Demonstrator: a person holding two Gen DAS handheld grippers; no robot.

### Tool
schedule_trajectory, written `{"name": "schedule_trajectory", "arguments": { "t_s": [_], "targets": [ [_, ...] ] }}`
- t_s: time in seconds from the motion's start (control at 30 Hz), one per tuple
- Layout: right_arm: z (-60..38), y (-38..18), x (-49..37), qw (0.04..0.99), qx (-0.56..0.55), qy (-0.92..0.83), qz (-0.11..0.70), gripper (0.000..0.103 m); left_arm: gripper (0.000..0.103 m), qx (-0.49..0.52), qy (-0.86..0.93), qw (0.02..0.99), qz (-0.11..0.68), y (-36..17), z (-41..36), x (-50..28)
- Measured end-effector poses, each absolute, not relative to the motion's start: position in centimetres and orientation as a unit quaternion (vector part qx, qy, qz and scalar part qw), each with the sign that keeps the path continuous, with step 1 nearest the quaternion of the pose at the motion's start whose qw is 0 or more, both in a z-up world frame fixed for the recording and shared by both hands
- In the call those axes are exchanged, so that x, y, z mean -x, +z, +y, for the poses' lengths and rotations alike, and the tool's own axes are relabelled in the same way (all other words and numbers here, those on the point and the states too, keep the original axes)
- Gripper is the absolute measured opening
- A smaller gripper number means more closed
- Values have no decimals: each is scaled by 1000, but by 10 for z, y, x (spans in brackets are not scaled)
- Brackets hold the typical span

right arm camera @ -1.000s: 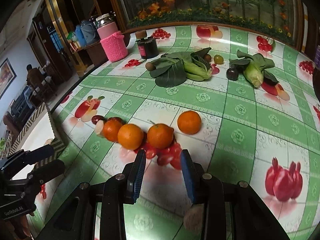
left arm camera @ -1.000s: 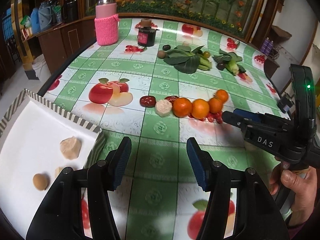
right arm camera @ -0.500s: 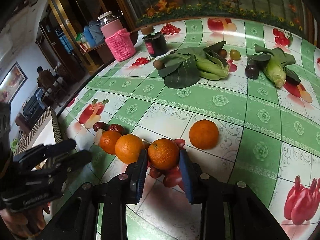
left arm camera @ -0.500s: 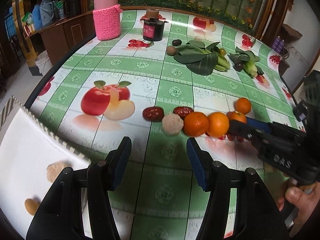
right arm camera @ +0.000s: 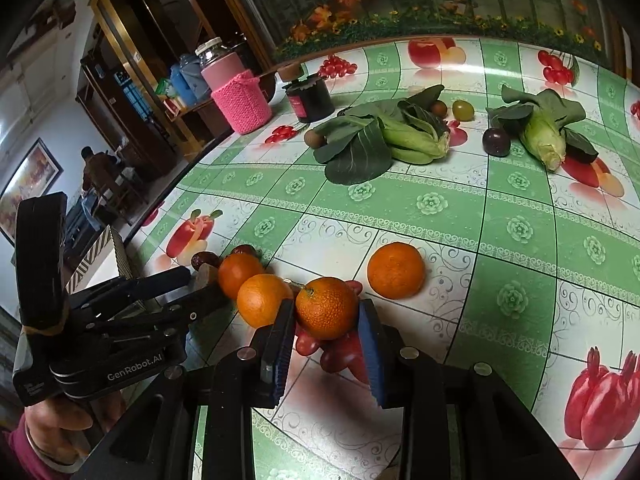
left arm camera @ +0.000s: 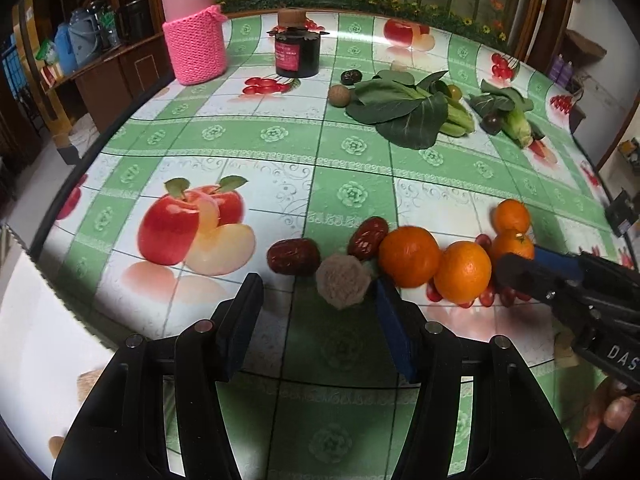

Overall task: Organize fruits
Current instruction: 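Close left tool on the pale round cake while right tool grasps the orange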

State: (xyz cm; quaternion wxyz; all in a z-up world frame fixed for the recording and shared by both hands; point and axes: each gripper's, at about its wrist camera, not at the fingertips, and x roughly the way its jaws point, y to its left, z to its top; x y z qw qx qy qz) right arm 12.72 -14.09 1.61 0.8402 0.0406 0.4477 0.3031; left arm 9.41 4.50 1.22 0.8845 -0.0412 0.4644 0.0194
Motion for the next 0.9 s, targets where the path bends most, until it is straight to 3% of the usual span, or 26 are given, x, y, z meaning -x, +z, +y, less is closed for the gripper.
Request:
{"name": "schedule_trajectory", "arguments": {
  "t_s": [0.03,0.1,0.9],
  "targets": [
    [-141,16,-127,841,-41,303,447,31,37,44,19,886,462,12,45,-93],
    [-141,17,-127,841,-39,304,446,31,25,42,19,887,459,13,45,-91],
    [-124,59,-15,856,-43,331,396,31,25,42,-32,911,410,68,56,40]
  ]
}}
